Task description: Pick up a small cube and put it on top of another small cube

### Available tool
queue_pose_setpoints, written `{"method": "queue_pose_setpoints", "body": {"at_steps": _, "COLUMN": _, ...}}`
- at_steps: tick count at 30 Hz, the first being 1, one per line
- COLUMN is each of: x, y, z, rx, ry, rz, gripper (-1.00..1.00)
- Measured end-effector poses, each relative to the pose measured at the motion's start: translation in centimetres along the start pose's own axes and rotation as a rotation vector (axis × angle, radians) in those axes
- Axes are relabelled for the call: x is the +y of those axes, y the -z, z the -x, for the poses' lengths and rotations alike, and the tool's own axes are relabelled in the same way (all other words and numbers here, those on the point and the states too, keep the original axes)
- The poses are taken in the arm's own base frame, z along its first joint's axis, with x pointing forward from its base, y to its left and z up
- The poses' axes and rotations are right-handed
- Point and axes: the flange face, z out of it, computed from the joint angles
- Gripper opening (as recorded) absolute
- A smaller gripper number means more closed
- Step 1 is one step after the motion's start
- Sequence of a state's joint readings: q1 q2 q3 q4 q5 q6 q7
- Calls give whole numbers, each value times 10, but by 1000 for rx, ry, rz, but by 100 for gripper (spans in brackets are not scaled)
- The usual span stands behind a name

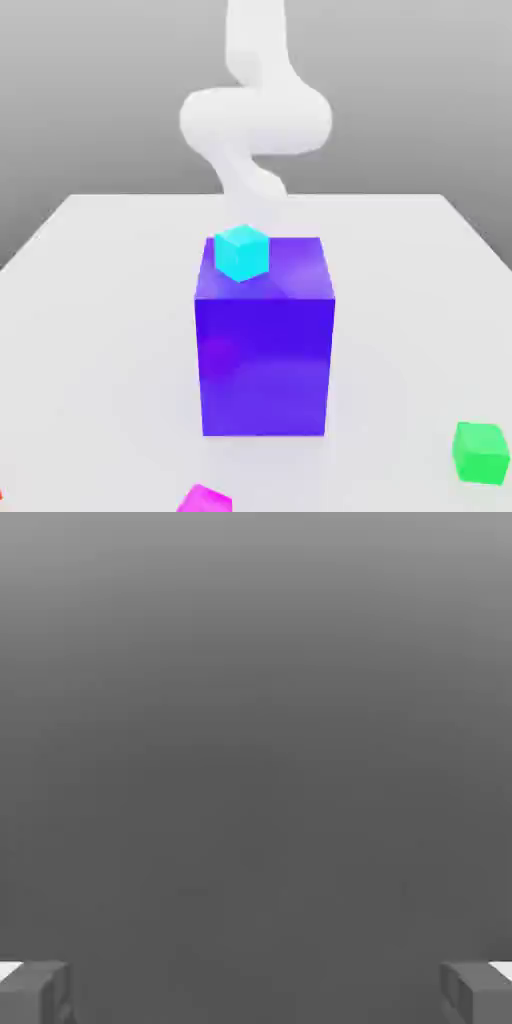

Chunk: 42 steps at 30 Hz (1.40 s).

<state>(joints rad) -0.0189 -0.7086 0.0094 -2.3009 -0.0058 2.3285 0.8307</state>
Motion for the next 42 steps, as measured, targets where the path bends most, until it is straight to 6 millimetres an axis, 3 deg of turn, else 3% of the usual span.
{"method": "queue_pose_setpoints", "body": {"at_steps": 6, "x": 9, "y": -111, "z": -3, "rx": -78, "ry": -76, "rz": 139, "gripper": 0}}
{"method": "queue_pose_setpoints", "body": {"at_steps": 12, "x": 37, "y": -215, "z": 7, "rx": -156, "ry": -153, "rz": 271, "gripper": 0}}
{"method": "queue_pose_setpoints", "body": {"at_steps": 20, "x": 102, "y": -343, "z": 42, "rx": -262, "ry": -263, "rz": 443, "gripper": 0}}
{"method": "queue_pose_setpoints", "body": {"at_steps": 27, "x": 173, "y": -435, "z": 96, "rx": -361, "ry": -357, "rz": 587, "gripper": 0}}
{"method": "queue_pose_setpoints", "body": {"at_steps": 33, "x": 223, "y": -499, "z": 141, "rx": -390, "ry": -386, "rz": 629, "gripper": 0}}
{"method": "queue_pose_setpoints", "body": {"at_steps": 34, "x": 226, "y": -505, "z": 144, "rx": -390, "ry": -387, "rz": 630, "gripper": -100}}
{"method": "queue_pose_setpoints", "body": {"at_steps": 40, "x": 228, "y": -507, "z": 146, "rx": -390, "ry": -387, "rz": 629, "gripper": -100}}
{"method": "queue_pose_setpoints", "body": {"at_steps": 42, "x": 221, "y": -497, "z": 139, "rx": -390, "ry": -387, "rz": 629, "gripper": -100}}
